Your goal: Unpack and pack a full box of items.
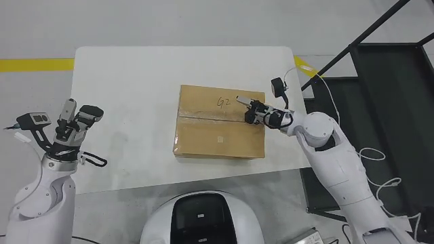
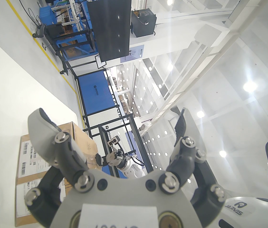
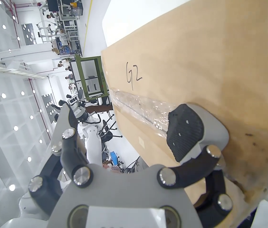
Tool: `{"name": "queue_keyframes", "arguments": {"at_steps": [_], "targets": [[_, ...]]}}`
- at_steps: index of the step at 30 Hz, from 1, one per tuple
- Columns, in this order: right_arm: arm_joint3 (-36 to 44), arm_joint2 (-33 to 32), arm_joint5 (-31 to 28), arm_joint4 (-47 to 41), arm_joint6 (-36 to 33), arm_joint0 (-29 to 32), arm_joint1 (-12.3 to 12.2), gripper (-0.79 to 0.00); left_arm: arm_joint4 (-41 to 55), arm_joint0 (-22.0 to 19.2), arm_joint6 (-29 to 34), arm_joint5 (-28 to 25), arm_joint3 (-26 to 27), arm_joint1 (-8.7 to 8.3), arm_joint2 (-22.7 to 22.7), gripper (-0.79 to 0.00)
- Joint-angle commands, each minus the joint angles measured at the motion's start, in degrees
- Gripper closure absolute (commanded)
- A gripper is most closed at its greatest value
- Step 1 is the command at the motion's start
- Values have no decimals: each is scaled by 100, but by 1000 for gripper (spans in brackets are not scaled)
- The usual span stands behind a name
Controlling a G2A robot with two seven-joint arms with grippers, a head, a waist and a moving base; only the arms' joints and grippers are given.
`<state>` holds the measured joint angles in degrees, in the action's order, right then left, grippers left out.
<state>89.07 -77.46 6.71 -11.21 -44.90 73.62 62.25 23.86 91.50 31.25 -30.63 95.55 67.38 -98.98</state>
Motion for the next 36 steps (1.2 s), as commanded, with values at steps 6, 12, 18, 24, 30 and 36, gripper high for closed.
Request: {"name": "queue_keyframes", "arguments": {"at_steps": [6,12,18,24,30,36], "targets": [[201,-378,-41,-97,94,355,-62,-785,0,0,0,0,0,0,0,-785],[162,-562,-73,-171,110,501,-93,-785,0,0,0,0,0,0,0,-785],[84,-790,-297,-265,123,686,-125,-785,0,0,0,0,0,0,0,-785],[59,-1118,-738,-417,262,934,-155,-785,0,0,0,0,0,0,0,-785],[15,-1443,-1041,-543,453,1123,-178,-785,0,0,0,0,0,0,0,-785],[135,-1702,-1591,-650,739,1320,-179,-785,0,0,0,0,0,0,0,-785]]}}
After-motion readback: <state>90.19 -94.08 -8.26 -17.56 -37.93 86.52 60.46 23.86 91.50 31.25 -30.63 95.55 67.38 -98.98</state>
